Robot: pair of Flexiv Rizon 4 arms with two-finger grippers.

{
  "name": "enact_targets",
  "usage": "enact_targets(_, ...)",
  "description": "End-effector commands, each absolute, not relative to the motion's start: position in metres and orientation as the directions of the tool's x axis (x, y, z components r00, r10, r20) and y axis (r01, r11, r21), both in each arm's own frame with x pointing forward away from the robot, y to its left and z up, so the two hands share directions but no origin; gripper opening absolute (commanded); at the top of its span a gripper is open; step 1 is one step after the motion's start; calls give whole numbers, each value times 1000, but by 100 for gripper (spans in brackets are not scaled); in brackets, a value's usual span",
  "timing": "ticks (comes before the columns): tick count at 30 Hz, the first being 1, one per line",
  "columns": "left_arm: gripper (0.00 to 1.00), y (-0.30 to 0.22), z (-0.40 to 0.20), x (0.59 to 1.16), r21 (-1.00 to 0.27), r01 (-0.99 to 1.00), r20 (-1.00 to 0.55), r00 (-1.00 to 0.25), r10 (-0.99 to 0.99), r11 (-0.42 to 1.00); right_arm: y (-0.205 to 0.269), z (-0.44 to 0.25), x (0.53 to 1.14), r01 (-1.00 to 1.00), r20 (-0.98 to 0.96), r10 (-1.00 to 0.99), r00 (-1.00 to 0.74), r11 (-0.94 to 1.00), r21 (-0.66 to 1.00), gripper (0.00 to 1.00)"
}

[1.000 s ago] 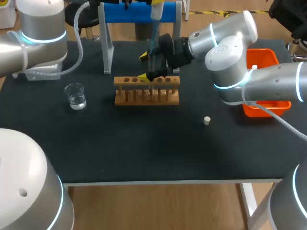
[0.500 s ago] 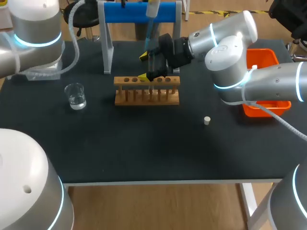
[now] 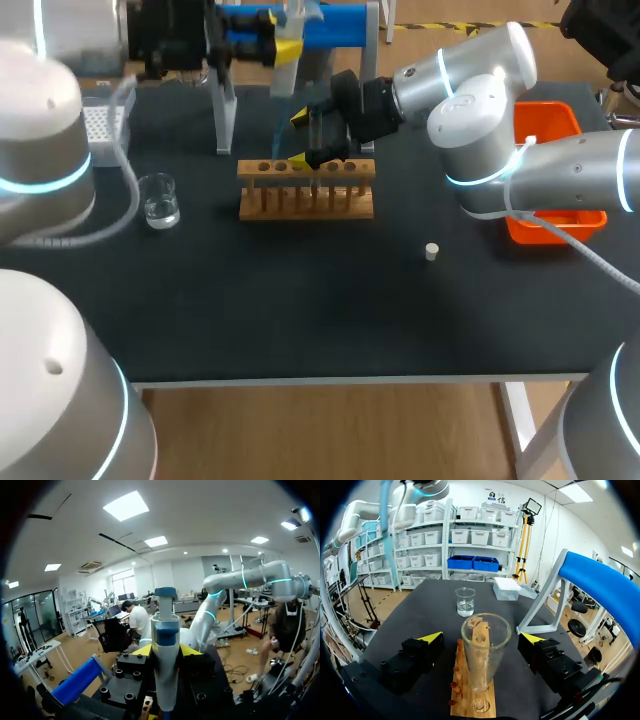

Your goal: Invert the test tube, pick up the pipette, mount the tip to pipette, aspirate from beaker and dispense into the tube, eject the tip, return the pipette, and cap with the stopper.

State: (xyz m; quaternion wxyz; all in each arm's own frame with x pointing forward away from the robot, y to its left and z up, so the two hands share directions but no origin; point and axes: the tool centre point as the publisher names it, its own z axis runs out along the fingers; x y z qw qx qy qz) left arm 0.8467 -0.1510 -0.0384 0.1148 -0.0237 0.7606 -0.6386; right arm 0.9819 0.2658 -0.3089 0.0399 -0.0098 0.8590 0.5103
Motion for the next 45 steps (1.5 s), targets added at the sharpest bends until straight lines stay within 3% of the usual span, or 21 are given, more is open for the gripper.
enact_targets(1, 0, -154, -59, 816, -979, 124, -165, -948, -271, 162, 265, -308, 982, -57, -78, 24, -997, 479, 876, 100)
enact_targets(19, 0, -178, -103, 821, -988, 110, -137, -947, -289, 109, 265, -308, 982, -57, -78, 24, -997, 479, 876, 100)
enact_targets(45, 0, -183, -104, 827, -990, 88, -110, -969, -220, 108, 260, -309, 983, -49, -73, 30, -997, 478, 877, 100)
